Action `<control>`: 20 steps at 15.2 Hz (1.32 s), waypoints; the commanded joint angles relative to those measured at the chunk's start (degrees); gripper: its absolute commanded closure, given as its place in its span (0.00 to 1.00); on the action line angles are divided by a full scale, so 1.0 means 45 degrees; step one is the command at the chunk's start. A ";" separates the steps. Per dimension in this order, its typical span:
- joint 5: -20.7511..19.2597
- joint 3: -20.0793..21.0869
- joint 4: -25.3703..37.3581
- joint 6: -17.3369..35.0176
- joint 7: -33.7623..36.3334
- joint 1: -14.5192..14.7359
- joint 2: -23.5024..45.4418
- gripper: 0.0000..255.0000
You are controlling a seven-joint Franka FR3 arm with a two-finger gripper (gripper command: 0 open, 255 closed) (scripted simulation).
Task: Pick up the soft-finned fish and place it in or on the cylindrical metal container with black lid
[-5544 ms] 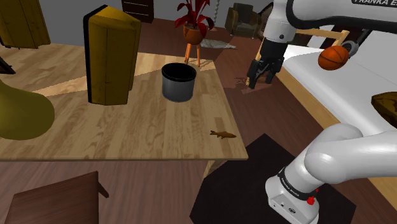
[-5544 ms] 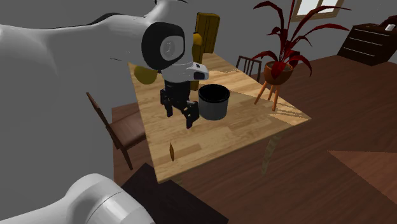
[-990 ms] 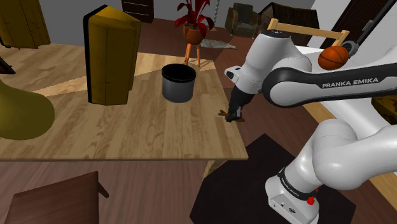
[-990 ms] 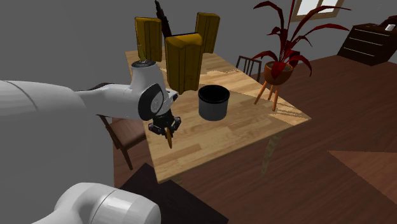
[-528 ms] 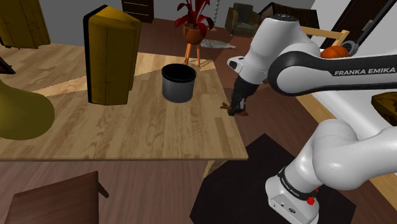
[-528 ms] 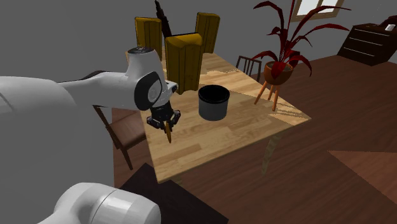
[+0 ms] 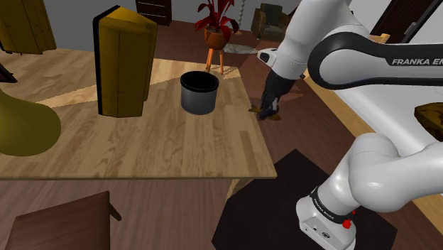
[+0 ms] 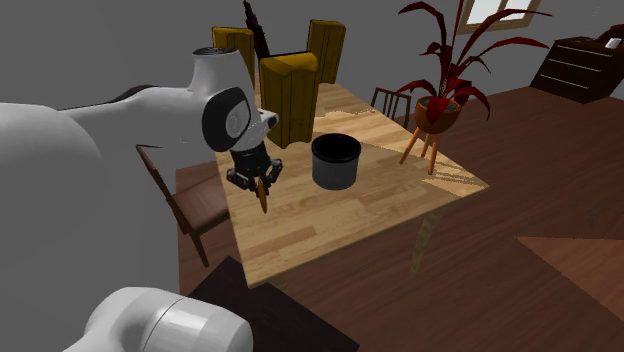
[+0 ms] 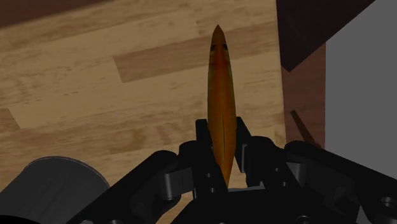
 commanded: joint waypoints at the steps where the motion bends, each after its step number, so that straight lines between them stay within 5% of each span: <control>1: 0.0014 0.0014 0.0332 -0.0405 0.0002 0.0011 -0.0065 1.00; 3: 0.0017 0.0011 0.0610 -0.0697 -0.0011 0.0010 -0.0079 1.00; 11: -0.0328 -0.0670 0.3607 0.0670 -0.0788 -0.0373 0.4248 1.00; 20: -0.0168 -0.1256 0.8018 0.0821 -0.1679 -0.0596 0.8775 1.00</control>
